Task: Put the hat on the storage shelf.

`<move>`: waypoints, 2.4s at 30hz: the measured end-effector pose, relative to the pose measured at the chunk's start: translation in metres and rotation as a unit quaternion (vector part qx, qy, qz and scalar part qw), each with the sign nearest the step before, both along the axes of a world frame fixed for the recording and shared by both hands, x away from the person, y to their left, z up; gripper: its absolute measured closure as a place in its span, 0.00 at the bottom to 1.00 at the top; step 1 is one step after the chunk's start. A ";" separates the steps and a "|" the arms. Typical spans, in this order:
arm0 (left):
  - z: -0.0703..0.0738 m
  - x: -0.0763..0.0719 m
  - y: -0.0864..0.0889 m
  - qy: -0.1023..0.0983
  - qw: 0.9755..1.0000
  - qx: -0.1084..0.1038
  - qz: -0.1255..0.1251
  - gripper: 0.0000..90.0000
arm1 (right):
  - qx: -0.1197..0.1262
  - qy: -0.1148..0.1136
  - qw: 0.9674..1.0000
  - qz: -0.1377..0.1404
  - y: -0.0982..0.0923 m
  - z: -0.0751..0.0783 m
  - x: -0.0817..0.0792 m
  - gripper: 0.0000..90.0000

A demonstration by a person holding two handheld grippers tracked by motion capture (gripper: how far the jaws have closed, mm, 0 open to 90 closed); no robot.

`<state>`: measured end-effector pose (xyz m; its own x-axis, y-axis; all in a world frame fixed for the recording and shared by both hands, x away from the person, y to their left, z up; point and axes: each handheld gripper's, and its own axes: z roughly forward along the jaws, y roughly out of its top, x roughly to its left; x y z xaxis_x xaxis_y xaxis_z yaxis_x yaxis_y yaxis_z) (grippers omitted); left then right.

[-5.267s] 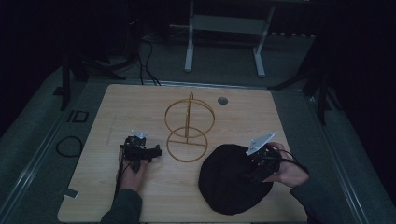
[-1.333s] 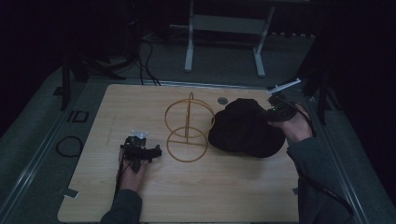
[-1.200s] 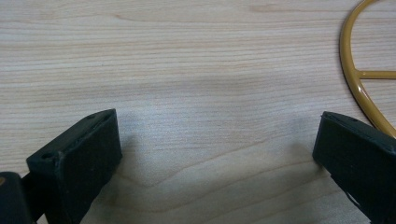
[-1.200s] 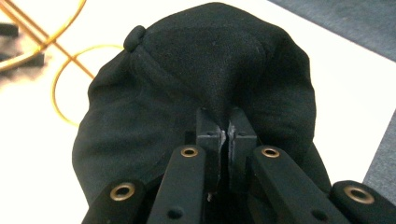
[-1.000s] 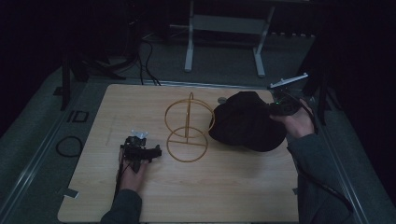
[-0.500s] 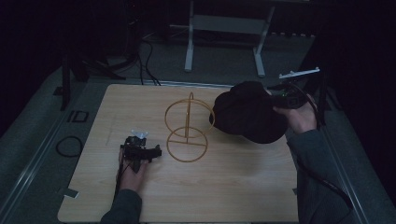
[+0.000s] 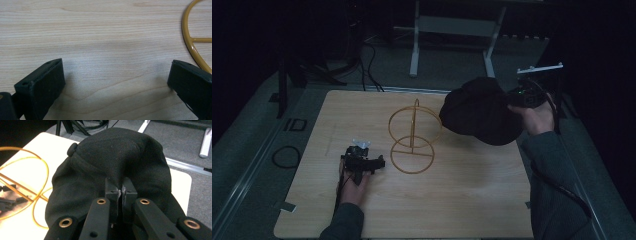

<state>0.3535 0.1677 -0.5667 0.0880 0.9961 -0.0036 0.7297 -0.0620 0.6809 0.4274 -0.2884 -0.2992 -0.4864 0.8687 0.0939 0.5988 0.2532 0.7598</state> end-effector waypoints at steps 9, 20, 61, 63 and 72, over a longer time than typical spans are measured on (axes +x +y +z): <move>0.000 0.000 0.000 -0.001 1.000 -0.002 0.002 0.01 | 0.015 -0.013 1.000 -0.001 0.001 0.012 0.000 0.97; 0.000 0.000 0.000 0.000 1.000 -0.001 0.000 0.01 | 0.028 -0.031 0.999 0.003 0.005 0.030 -0.002 0.97; 0.000 0.000 0.000 0.000 1.000 0.001 -0.001 0.01 | 0.071 -0.071 0.993 0.063 0.036 0.071 -0.015 0.97; 0.000 0.000 0.000 0.000 1.000 0.001 -0.001 0.01 | 0.075 -0.075 0.992 0.070 0.038 0.076 -0.017 0.97; 0.000 0.000 0.000 0.000 1.000 0.000 -0.001 0.01 | 0.084 -0.084 0.988 0.097 0.055 0.086 -0.023 0.97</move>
<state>0.3534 0.1675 -0.5668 0.0897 0.9960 -0.0035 0.7296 -0.0634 0.6809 0.4039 -0.2337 -0.2129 -0.6632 0.7365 0.1331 0.4131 0.2119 0.8857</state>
